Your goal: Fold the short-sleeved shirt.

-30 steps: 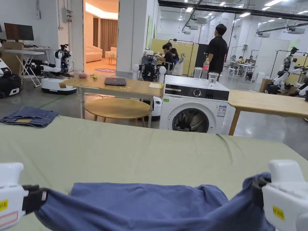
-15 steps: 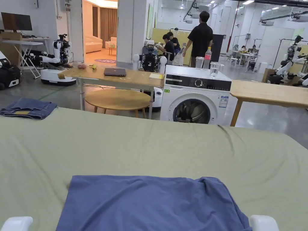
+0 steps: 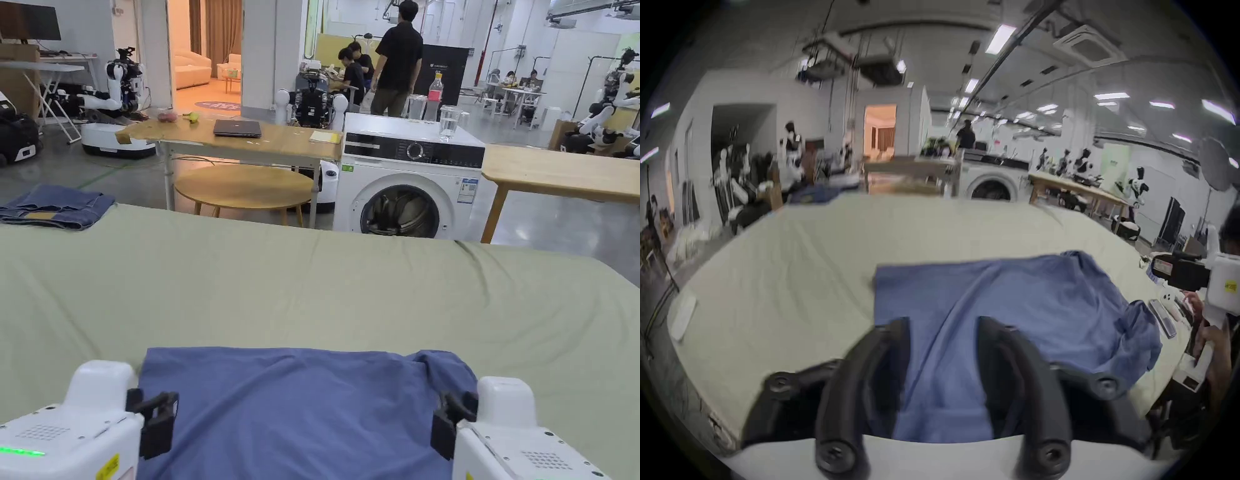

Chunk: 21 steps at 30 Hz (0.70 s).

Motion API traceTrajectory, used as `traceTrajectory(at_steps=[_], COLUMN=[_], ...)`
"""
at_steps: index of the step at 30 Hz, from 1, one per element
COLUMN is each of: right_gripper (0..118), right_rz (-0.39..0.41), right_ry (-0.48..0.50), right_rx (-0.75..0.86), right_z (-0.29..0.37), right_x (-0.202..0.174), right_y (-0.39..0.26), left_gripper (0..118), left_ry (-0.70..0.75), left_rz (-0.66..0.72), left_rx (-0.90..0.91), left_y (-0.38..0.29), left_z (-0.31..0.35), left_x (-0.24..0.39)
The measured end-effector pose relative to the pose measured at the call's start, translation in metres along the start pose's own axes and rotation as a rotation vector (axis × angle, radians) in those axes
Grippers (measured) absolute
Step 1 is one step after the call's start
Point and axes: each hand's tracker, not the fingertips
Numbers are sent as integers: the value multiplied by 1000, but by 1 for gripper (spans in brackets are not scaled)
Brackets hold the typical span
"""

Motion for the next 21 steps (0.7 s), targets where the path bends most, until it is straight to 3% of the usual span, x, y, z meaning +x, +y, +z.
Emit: traceTrajectory(at_steps=[2,4,9,21], right_gripper=[0,0,0,0], right_rz=[-6,-30,-31,10], right_ry=[-5,60,48,42], right_rx=[47,63,62,-70], right_z=[2,1,-9,-65], right_x=[-13,-22,-37,-24], right_y=[2,4,6,-5], left_gripper=[0,0,0,0], left_ry=[22,27,25,32], left_rz=[-39,-47,-32,184], left_rx=[21,37,4,-351], left_y=[4,5,13,99], left_z=[-3,-4,-15,-173], left_x=[16,26,26,-132])
